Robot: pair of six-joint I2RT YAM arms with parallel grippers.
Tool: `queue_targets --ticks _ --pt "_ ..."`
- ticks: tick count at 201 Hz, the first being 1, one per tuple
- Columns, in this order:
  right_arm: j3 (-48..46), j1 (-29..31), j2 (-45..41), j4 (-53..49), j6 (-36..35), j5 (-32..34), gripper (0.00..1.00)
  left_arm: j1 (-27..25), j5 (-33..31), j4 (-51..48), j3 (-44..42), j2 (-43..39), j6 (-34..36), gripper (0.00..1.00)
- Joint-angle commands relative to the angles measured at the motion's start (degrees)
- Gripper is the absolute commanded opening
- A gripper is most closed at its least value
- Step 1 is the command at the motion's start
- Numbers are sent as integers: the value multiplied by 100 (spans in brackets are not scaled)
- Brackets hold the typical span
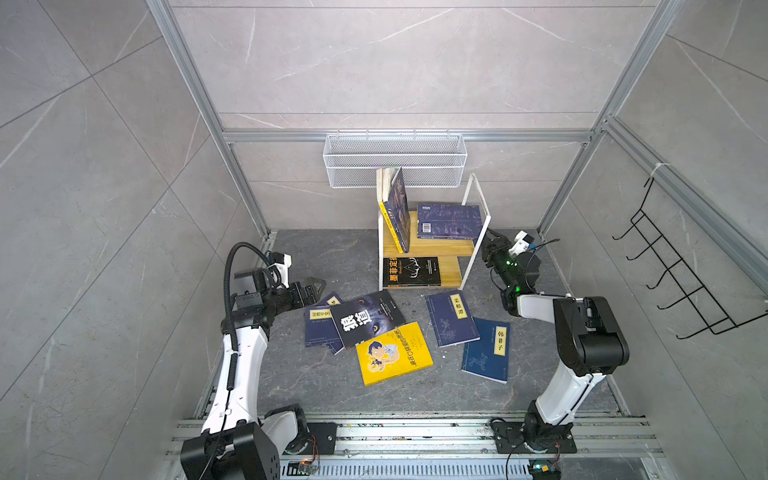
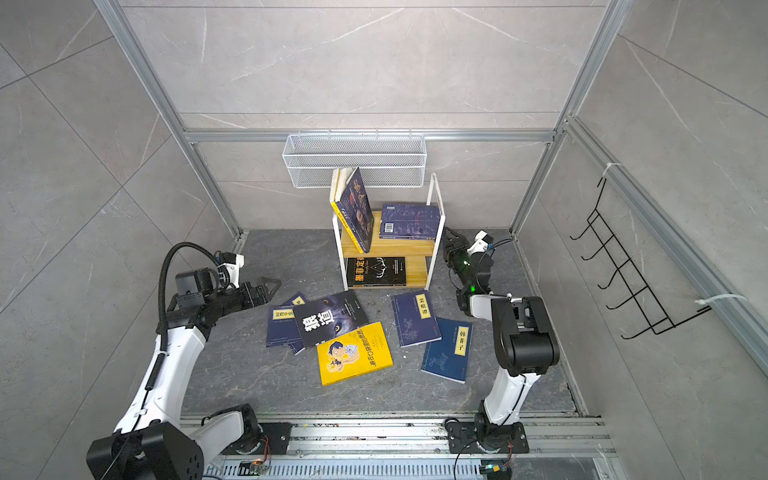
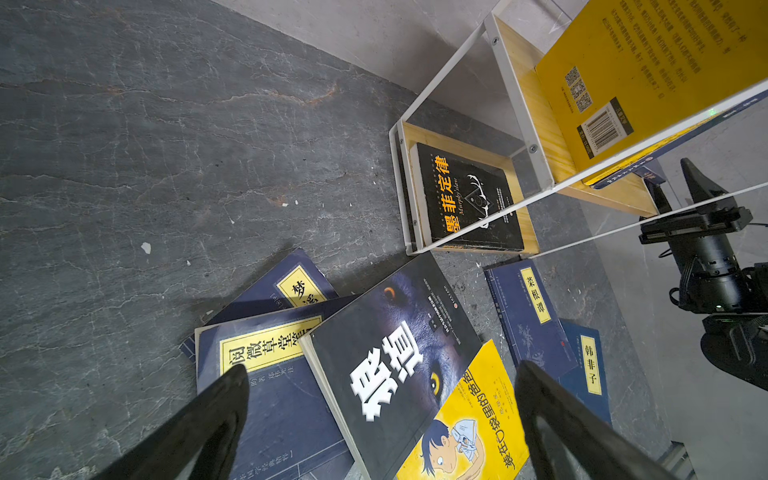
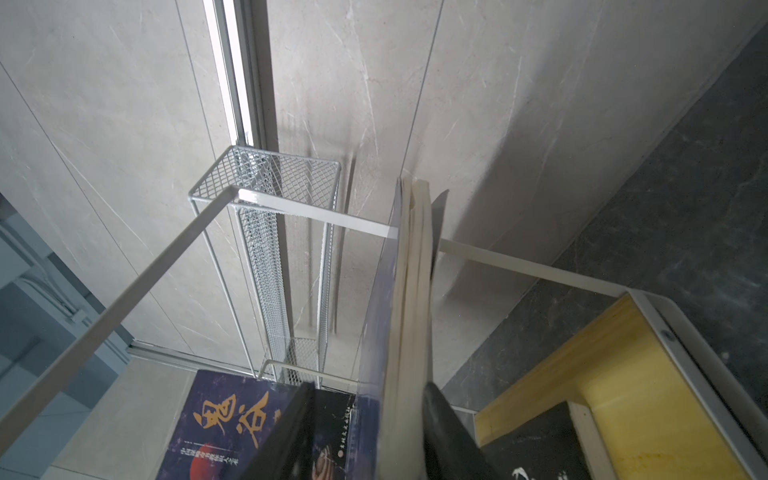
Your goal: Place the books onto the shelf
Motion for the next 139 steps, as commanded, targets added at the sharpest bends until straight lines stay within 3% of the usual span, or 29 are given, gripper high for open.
queue_targets --ticks 1,20,62,87,139 --pt "179 43 151 71 -97 -66 36 38 87 133 -29 -99 1 100" --pt "181 42 182 47 -88 -14 30 38 99 80 -3 -88 10 100" --pt "-46 -28 61 270 -164 176 5 34 111 100 -21 -87 2 100" --pt "-354 -163 -155 573 -169 286 0 34 102 110 -4 -79 11 100" --pt "-1284 -706 -678 1208 -30 679 0 33 117 144 -26 -62 -1 100"
